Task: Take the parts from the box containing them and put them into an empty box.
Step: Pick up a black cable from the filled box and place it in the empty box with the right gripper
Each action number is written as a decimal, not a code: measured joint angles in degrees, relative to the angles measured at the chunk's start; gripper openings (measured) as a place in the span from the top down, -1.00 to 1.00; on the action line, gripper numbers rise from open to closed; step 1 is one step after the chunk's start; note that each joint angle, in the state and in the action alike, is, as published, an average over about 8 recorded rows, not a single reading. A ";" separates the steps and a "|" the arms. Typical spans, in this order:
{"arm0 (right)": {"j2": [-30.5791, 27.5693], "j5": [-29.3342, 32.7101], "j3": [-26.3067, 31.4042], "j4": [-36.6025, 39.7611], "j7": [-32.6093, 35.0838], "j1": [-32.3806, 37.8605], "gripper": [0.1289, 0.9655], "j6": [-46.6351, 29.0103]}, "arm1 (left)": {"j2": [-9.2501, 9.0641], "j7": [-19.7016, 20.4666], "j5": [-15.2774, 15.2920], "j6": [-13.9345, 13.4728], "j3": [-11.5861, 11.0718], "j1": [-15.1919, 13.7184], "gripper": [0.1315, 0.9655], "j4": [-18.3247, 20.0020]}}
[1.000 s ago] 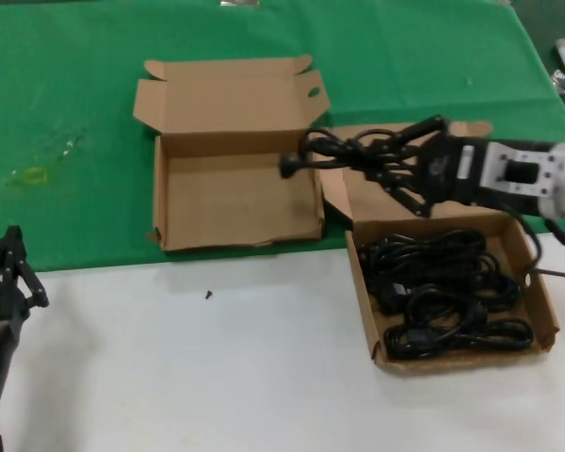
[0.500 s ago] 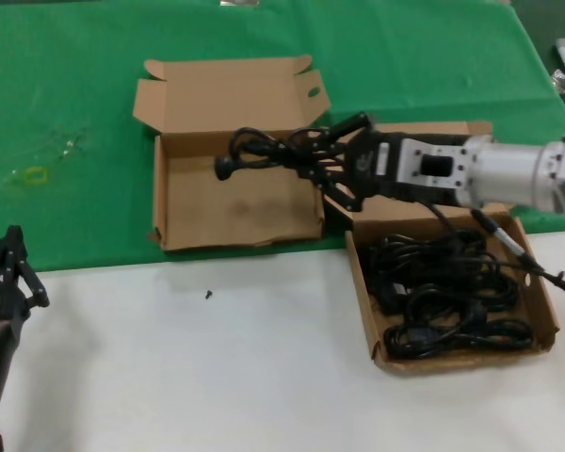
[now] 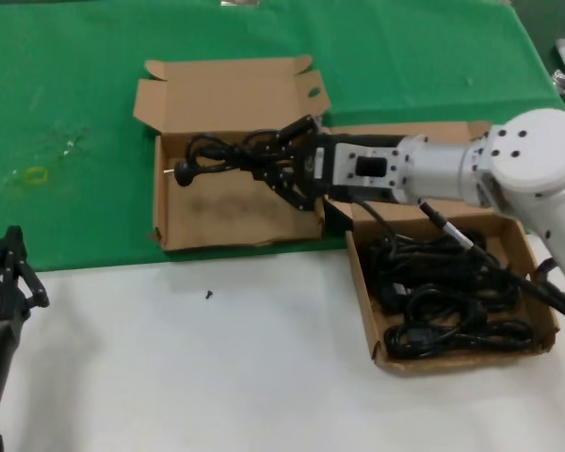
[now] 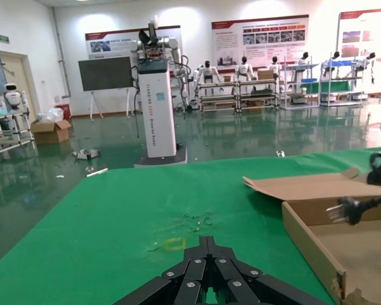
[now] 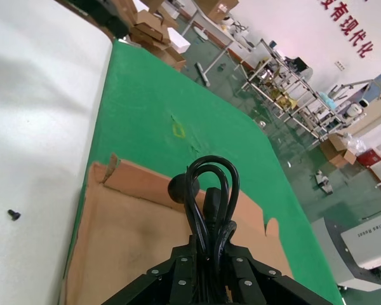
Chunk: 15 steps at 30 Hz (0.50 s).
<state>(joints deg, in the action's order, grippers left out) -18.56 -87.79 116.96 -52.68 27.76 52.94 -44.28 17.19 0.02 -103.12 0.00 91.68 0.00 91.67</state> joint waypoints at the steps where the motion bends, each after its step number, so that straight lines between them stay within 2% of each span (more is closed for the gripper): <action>1: 0.64 0.09 0.09 0.95 0.73 0.34 0.81 0.29 | 0.00 0.00 0.00 0.00 0.00 0.00 0.97 0.00; 15: 8.83 -1.83 -2.24 18.17 17.40 5.39 0.80 4.04 | 0.00 0.00 0.00 0.00 0.00 0.00 0.97 0.00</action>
<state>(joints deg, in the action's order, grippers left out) -9.72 -89.63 114.72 -34.50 45.16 58.33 -40.24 17.19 0.02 -103.12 0.00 91.68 0.00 91.67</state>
